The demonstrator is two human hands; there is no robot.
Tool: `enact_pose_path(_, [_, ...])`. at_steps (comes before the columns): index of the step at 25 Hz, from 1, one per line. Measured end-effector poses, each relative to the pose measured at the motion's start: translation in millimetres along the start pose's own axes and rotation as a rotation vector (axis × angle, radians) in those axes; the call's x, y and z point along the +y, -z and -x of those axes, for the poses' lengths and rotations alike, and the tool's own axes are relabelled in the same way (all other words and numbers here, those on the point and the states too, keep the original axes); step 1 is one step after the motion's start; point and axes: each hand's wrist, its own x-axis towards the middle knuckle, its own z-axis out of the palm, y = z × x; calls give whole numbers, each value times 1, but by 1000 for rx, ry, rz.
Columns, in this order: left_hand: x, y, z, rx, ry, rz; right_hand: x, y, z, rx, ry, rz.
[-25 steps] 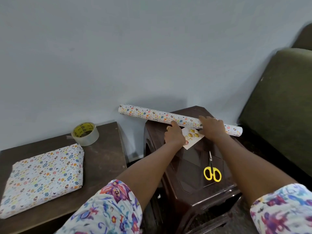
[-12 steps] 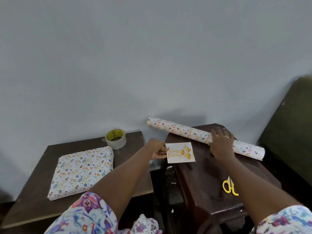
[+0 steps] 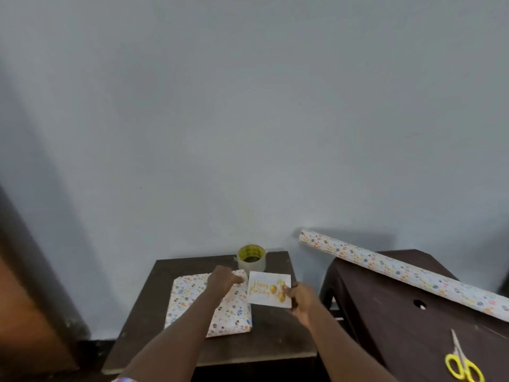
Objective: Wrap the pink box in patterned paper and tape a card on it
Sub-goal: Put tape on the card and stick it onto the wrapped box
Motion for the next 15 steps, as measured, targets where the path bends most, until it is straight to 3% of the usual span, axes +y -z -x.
enact_pose_path(2, [-37,46,-13,306,103,-321,17,-42,-6,3,-29,-6])
enact_pose_path(3, [-53,65,-18,365,229,-375,25,-58,-10,13,-29,28])
enact_pose_path(5, [-77,88,-26,279,362,-373,36,-82,-19,24,-37,76])
enact_pose_path(7, [-86,96,-38,148,317,-433,39,-98,-24,48,-45,65])
enact_pose_path(15, [-122,132,-89,205,289,-496,38,-160,-39,15,-93,-55])
